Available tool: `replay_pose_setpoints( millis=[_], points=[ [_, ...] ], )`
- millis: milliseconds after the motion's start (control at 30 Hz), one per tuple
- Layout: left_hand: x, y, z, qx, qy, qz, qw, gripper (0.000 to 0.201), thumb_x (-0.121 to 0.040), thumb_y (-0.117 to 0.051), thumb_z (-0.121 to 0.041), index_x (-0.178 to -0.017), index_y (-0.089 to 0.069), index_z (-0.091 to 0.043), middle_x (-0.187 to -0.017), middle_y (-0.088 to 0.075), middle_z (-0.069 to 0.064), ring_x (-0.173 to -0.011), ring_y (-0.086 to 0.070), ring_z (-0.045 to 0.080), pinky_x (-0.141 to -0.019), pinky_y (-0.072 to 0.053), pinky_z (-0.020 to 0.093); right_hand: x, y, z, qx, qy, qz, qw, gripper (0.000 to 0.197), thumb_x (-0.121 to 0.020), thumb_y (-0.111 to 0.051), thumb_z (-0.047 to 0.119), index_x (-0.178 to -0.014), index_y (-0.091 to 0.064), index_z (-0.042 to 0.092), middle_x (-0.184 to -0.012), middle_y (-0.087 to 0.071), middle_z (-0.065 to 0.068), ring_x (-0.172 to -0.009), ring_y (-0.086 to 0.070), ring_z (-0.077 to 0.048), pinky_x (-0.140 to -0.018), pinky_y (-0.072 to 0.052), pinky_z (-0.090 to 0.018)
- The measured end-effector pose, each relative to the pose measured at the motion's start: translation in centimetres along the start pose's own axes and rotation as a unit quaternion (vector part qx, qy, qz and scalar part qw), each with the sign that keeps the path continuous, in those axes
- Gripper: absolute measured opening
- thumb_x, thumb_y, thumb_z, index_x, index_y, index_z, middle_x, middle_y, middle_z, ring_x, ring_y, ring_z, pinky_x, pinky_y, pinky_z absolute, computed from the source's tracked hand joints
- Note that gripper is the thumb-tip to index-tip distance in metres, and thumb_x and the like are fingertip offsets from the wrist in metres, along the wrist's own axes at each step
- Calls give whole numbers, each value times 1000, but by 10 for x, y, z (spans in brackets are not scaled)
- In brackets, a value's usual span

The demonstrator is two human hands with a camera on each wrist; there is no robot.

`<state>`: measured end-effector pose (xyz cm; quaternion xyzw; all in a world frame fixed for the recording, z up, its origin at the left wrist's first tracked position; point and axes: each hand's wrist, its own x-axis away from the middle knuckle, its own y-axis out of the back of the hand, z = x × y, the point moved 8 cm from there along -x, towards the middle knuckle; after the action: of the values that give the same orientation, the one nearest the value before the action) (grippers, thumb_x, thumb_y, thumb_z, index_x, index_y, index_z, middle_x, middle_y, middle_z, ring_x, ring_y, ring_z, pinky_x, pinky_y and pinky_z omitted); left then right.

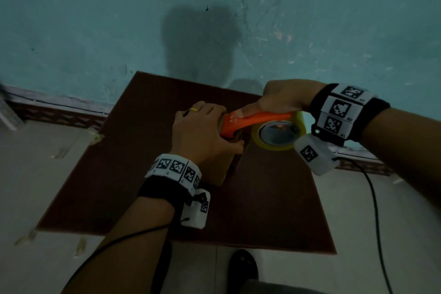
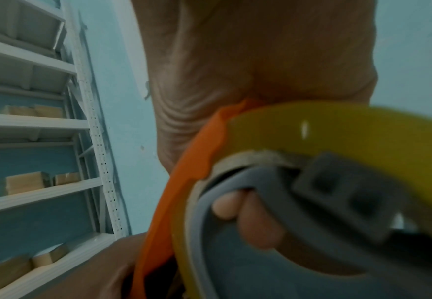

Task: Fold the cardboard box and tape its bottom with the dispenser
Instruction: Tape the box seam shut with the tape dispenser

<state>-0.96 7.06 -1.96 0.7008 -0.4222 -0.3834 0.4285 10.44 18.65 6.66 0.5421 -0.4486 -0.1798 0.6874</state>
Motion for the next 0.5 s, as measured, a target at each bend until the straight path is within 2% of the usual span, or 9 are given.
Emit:
replay_pose_setpoints(
  millis=[67,133,200,233,300,400,500],
  points=[
    [0,-2,-1,-18,-4,16,1000,104,-64,-44,-95,-153,-44,-42,-156,-48,-11,-152,-35,20,-111,-35,53,0,-1,-2,-14,4,1,1000,76,-75,-65,93,-61,-65,17,-51,-61,3,-56,-57,-19,-78,-52,-37],
    [0,-2,3,-25,-4,36,999,106,-66,-38,-98,-158,-39,-46,-160,-42,-11,-154,-29,21,-113,-33,55,2,2,-12,7,-6,1,1000,74,-75,-69,89,-61,-64,17,-51,-61,2,-54,-55,-20,-72,-50,-36],
    [-2,1,12,-18,2,53,998,105,-69,-38,-99,-161,-33,-49,-163,-36,-12,-157,-24,21,-116,-31,56,5,2,-47,48,-41,0,998,75,-69,-73,89,-56,-65,16,-46,-60,1,-49,-54,-20,-65,-49,-33],
    [-3,2,17,-15,4,62,998,104,-71,-39,-99,-162,-30,-50,-165,-33,-12,-158,-21,22,-117,-30,57,9,1,-71,59,-55,0,997,80,-62,-70,93,-54,-66,14,-42,-59,3,-47,-56,-20,-64,-50,-33],
    [-4,1,18,-12,1,69,998,106,-70,-40,-101,-162,-28,-51,-165,-31,-13,-159,-18,21,-119,-30,57,19,4,-116,26,-71,-17,997,89,-52,-60,97,-62,-73,10,-43,-65,4,-49,-63,-19,-65,-53,-33],
    [-1,-2,10,-11,4,57,998,107,-67,-43,-101,-159,-34,-49,-163,-35,-14,-157,-22,19,-119,-30,55,36,11,-147,-97,-88,-29,991,93,-58,-63,92,-77,-80,3,-61,-78,-5,-52,-73,-20,-64,-55,-33],
    [0,-1,9,9,11,53,999,110,-63,-46,-101,-157,-36,-45,-163,-36,-15,-157,-26,18,-118,-32,53,41,16,-126,-132,-35,-31,990,87,-70,-66,85,-79,-81,0,-65,-79,-9,-49,-71,-16,-68,-56,-34]
  ],
)
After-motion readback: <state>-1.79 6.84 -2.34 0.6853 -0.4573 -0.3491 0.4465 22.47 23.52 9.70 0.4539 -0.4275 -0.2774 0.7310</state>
